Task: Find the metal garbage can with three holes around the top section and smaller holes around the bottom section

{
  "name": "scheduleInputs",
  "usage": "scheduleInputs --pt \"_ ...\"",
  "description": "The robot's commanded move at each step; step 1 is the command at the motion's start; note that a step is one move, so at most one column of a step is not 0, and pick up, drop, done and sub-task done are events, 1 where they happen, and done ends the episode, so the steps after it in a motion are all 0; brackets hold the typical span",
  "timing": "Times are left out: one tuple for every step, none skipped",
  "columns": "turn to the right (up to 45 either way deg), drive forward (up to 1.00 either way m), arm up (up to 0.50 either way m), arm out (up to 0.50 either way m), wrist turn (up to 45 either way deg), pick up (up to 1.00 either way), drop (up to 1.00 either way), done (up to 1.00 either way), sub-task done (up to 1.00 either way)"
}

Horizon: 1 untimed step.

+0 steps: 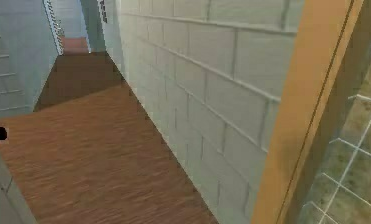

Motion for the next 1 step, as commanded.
scheduleInputs --pt "-24.0 0.0 0.0 0.0 0.0 0.0 0.0 0.0 0.0"
